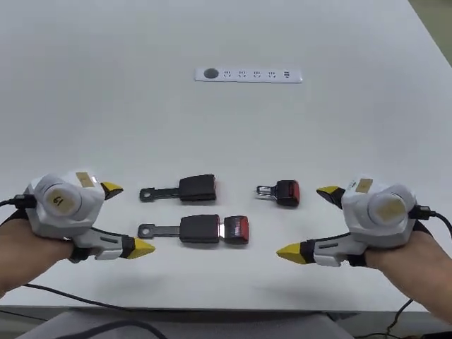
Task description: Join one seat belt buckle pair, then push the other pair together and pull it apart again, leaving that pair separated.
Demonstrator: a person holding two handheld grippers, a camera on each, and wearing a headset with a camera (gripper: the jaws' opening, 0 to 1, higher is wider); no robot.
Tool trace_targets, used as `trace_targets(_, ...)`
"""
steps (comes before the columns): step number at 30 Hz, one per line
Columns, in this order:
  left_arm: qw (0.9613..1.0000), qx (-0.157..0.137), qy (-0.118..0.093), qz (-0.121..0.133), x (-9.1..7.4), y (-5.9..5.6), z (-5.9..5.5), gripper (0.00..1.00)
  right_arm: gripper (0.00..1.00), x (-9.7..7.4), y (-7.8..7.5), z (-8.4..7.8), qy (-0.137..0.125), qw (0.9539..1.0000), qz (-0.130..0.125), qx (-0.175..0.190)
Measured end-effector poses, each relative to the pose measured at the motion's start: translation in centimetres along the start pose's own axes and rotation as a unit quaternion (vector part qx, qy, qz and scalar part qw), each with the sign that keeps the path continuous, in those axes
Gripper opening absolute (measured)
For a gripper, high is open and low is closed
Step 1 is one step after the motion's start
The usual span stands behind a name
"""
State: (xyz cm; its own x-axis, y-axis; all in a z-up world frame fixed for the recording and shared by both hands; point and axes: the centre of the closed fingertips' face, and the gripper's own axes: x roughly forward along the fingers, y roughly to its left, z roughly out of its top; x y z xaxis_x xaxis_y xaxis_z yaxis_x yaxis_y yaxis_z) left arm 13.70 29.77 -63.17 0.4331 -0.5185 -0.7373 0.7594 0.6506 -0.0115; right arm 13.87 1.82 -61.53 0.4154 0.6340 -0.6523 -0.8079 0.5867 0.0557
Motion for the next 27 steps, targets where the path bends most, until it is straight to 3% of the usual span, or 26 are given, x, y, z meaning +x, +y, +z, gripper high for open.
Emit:
trace_targets(6, 0.9991, -0.030, -0.021, 0.023, -1.1, 0.1, -1.1, 1.00, 0.99, -0.1, 0.4, 0.2, -0.006, 1.0000, -0.005, 0.001)
trace_targets(9, 0.9987, -0.035, -0.024, 0.027, -1.9, 0.1, -1.5, 1.00, 1.00, -0.4, 1.2, 0.7, -0.007, 1.0000, -0.005, -0.001)
trace_targets(14, 0.9984, -0.041, -0.027, 0.027, -2.3, -0.7, -1.2, 1.00, 1.00, -0.6, 1.5, 1.1, -0.011, 0.9999, -0.007, -0.003)
trace_targets(18, 0.9982, -0.043, -0.030, 0.028, -2.7, -0.9, -1.1, 1.00, 1.00, -0.8, 1.4, 0.9, -0.011, 0.9999, -0.010, -0.002)
trace_targets(23, 0.9980, -0.041, -0.036, 0.032, -3.0, -0.4, -1.2, 1.00, 1.00, -1.2, 1.6, 0.5, -0.008, 0.9999, -0.011, -0.002)
trace_targets(27, 0.9982, -0.037, -0.035, 0.032, -3.1, -0.8, -1.1, 1.00, 1.00, -1.5, 1.8, 0.4, -0.010, 0.9999, -0.011, -0.002)
